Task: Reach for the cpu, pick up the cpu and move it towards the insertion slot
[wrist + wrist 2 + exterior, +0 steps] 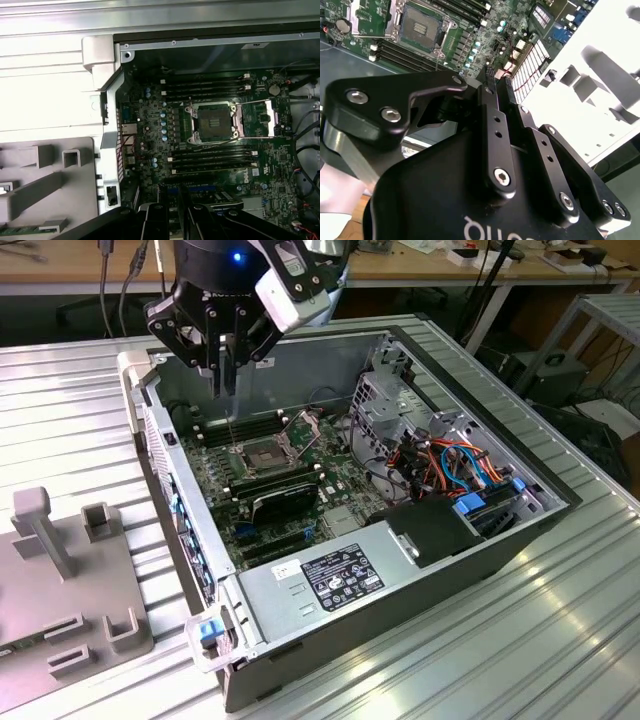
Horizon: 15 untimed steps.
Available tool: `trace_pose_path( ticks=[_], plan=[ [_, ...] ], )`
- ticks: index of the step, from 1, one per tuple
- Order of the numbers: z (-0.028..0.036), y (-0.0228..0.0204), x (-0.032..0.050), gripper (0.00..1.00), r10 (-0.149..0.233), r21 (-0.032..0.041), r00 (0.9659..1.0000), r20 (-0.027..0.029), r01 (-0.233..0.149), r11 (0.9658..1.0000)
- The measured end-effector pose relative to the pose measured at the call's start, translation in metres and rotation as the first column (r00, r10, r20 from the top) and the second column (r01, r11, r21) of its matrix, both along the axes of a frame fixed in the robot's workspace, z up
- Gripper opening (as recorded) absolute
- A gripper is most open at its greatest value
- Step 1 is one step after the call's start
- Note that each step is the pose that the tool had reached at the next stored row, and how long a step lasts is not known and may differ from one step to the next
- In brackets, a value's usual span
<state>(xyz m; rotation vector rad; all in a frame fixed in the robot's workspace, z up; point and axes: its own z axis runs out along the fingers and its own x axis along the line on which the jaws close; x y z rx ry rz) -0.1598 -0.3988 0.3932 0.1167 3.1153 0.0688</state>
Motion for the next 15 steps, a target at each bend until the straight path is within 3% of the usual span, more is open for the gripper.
trace_pose_path(
  ticks=[15],
  plan=[
    [0.0000, 0.0000, -0.0059, 0.23, 0.000, 0.0000, 1.0000, -0.0013, 0.000, 1.0000]
  ],
)
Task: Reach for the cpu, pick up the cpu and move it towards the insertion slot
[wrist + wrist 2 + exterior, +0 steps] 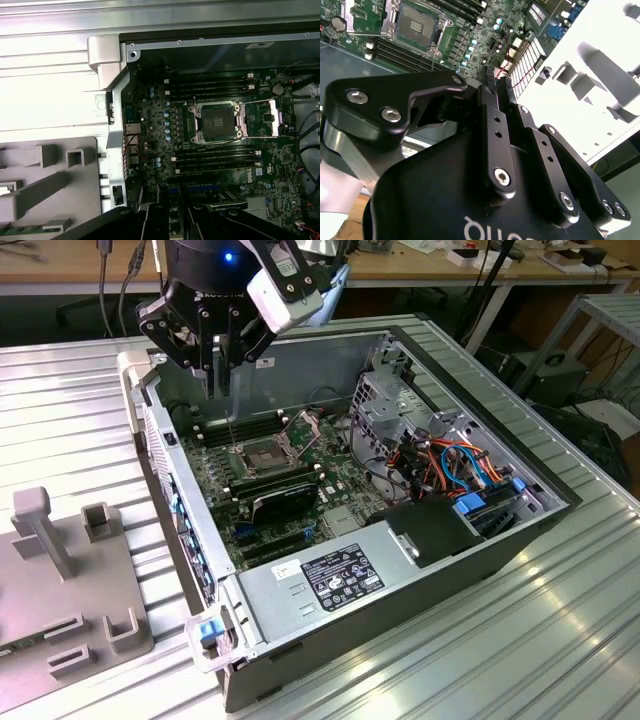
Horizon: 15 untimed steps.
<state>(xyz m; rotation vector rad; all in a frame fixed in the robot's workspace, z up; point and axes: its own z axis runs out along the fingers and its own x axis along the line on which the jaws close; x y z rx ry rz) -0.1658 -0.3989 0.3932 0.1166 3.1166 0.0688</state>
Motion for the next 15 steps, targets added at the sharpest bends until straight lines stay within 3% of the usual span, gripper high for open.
trace_pose_path(
  ticks=[15],
  plan=[
    [0.0000, 0.0000, -0.0063, 0.23, 0.000, 0.0000, 1.0000, -0.0008, 0.000, 1.0000]
  ],
)
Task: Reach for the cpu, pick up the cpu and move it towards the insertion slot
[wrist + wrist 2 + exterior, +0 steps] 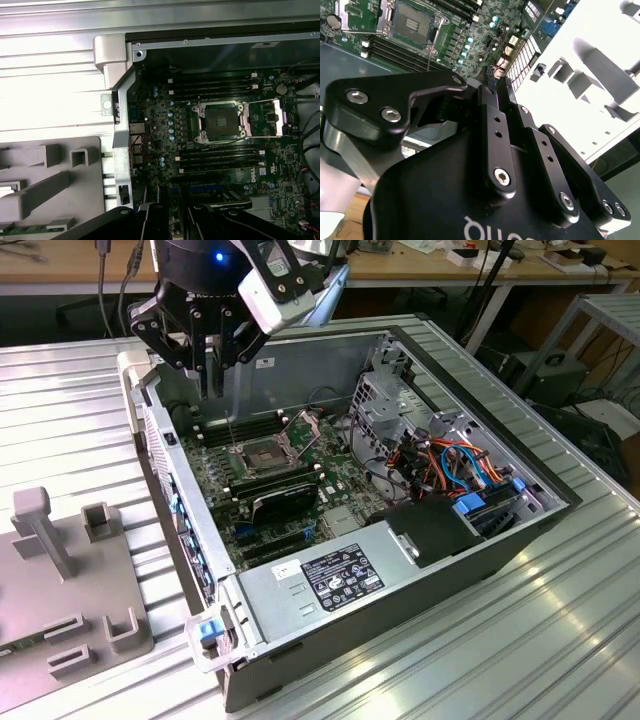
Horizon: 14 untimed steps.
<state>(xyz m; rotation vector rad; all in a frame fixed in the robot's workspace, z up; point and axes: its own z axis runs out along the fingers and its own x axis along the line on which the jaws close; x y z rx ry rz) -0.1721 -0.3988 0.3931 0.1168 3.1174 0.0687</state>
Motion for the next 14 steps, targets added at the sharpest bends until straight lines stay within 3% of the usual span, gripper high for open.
trace_pose_path(
  ticks=[14],
  plan=[
    [0.0000, 0.0000, -0.0041, 0.23, 0.000, 0.0000, 1.0000, -0.0009, 0.000, 1.0000]
  ],
)
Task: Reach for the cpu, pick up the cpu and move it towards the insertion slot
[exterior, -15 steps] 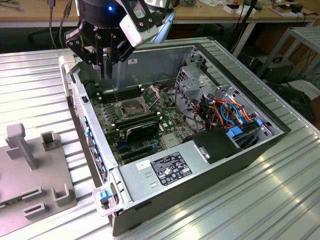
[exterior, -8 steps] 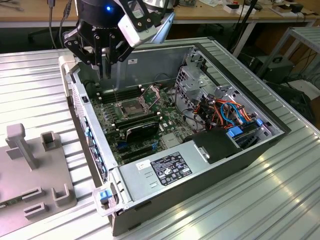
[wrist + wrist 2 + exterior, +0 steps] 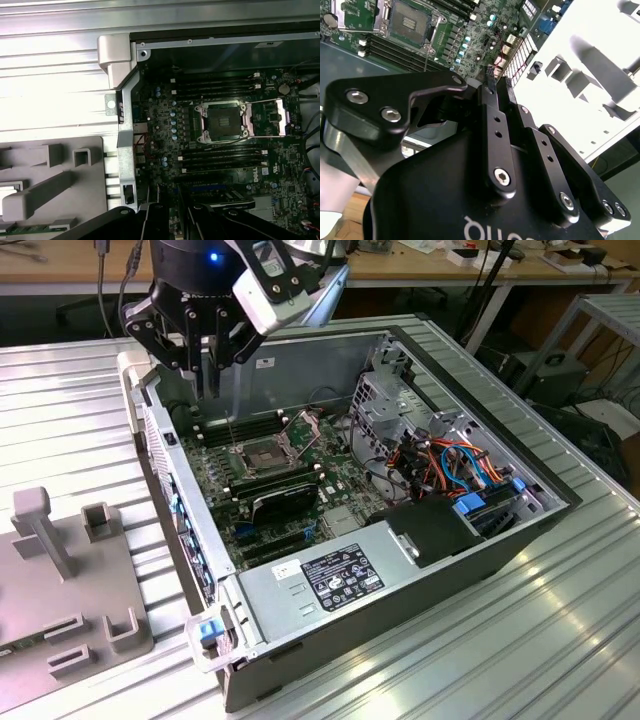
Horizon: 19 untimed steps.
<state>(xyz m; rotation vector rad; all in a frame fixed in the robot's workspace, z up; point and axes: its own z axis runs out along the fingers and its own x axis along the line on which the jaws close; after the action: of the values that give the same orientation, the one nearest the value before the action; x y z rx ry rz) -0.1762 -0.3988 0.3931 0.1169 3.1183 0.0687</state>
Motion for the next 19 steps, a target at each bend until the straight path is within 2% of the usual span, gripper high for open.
trace_pose_path(
  ticks=[12, 15, 19],
  plan=[
    [0.0000, 0.0000, -0.0048, 0.23, 0.000, 0.0000, 1.0000, -0.0006, 0.000, 1.0000],
    [0.0000, 0.0000, -0.0085, 0.23, 0.000, 0.0000, 1.0000, -0.0006, 0.000, 1.0000],
    [0.0000, 0.0000, -0.0192, 0.23, 0.000, 0.0000, 1.0000, -0.0007, 0.000, 1.0000]
  ],
)
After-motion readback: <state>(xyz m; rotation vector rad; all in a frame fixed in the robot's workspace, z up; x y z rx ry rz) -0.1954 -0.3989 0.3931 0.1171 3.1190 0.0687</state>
